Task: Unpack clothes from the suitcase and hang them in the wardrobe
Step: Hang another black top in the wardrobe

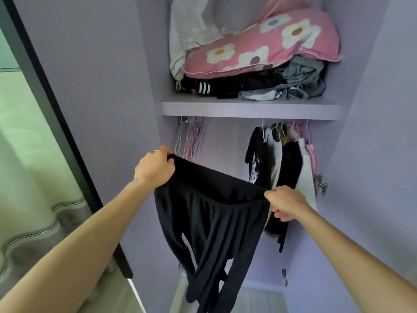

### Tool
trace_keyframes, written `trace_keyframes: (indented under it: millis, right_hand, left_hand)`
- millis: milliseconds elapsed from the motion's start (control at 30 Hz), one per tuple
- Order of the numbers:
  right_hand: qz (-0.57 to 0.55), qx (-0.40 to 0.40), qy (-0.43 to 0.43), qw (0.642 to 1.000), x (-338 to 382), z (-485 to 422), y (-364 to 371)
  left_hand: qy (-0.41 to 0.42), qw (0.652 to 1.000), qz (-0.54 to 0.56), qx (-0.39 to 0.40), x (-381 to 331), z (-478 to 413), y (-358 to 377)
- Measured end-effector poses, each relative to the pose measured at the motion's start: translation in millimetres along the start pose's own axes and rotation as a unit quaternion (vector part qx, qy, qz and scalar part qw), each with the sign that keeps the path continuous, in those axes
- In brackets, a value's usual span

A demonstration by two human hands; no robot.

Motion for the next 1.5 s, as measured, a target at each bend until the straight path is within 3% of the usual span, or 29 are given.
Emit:
trace_keyframes:
  millis: [100, 200, 267, 367, 500, 567, 700, 767, 900, 967, 1067, 1167, 1233, 1300, 1400, 1500]
  right_hand:
    - [-0.196, 0.065, 0.03, 0.978, 22.0, -3.5, -1.6]
    - [-0.295, 0.028, -0.037, 0.954, 42.1, -14.6, -3.4]
    - [-0.279, -0.017, -0.075, 0.957, 40.4, -21.4, -7.7]
    - [-0.168, -0.052, -0.109, 0.978, 27.8, -29.7, -22.8]
    - [0.012, -0.157, -0.14, 0.978, 18.8, -30.0, -65.2]
    - [0.018, -0.175, -0.116, 0.978, 9.0, -33.6, -84.0]
    - [-0.019, -0.056, -0.088, 0.994, -3.1, -44.7, -71.9]
    - [-0.036, -0.03, -0.09, 0.995, -5.0, -50.1, -61.6]
    - [-0.161, 0.084, -0.073, 0.981, -9.2, -56.1, -32.3]
    - [-0.259, 0.133, -0.053, 0.955, -4.6, -48.9, -22.3]
    - [-0.354, 0.183, -0.082, 0.914, 13.0, -35.7, -17.0]
    - [-0.401, 0.229, -0.092, 0.882, 22.3, -29.7, -17.8]
    - [-0.353, 0.226, -0.101, 0.902, 27.3, -28.6, -20.1]
    - [-0.26, 0.167, -0.131, 0.942, 30.0, -30.0, -28.1]
    - [-0.145, 0.112, -0.198, 0.963, 32.3, -27.7, -33.9]
    - [-0.065, 0.062, -0.251, 0.964, 34.7, -24.4, -38.8]
  left_hand:
    - [-0.003, 0.999, -0.012, 0.034, -1.6, -2.1, 15.0]
    - [-0.029, 0.996, 0.059, 0.054, -6.8, -6.6, 24.3]
    - [-0.045, 0.992, 0.105, 0.061, -8.9, -9.4, 27.6]
    - [-0.065, 0.985, 0.152, 0.044, -4.2, -12.1, 27.9]
    - [0.017, 0.997, 0.059, 0.043, 2.9, -14.4, 33.9]
    - [0.049, 0.99, 0.057, 0.117, -0.3, -11.6, 48.8]
    - [0.031, 0.921, 0.124, 0.368, -11.6, 16.4, 82.4]
    - [0.035, 0.907, 0.099, 0.408, -15.4, 22.7, 88.7]
    - [0.093, 0.928, -0.011, 0.36, -36.1, 17.2, 95.1]
    - [0.068, 0.938, 0.104, 0.324, -44.9, 15.3, 94.9]
    - [-0.05, 0.876, 0.365, 0.312, -39.2, 15.7, 107.7]
    - [-0.157, 0.819, 0.497, 0.24, -35.6, 19.0, 118.7]
    - [-0.2, 0.796, 0.542, 0.18, -34.2, 19.8, 121.4]
    - [-0.22, 0.781, 0.566, 0.143, -32.9, 18.7, 122.2]
    - [-0.203, 0.821, 0.52, 0.116, -32.6, 13.2, 120.3]
    - [-0.066, 0.913, 0.378, 0.139, -58.7, 14.8, 107.2]
Point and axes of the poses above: each hand's wrist, its own z-axis away from the middle knuckle, its own y-axis out of the palm, x = y × z, the point moved 8 cm from there along -z, towards the middle knuckle
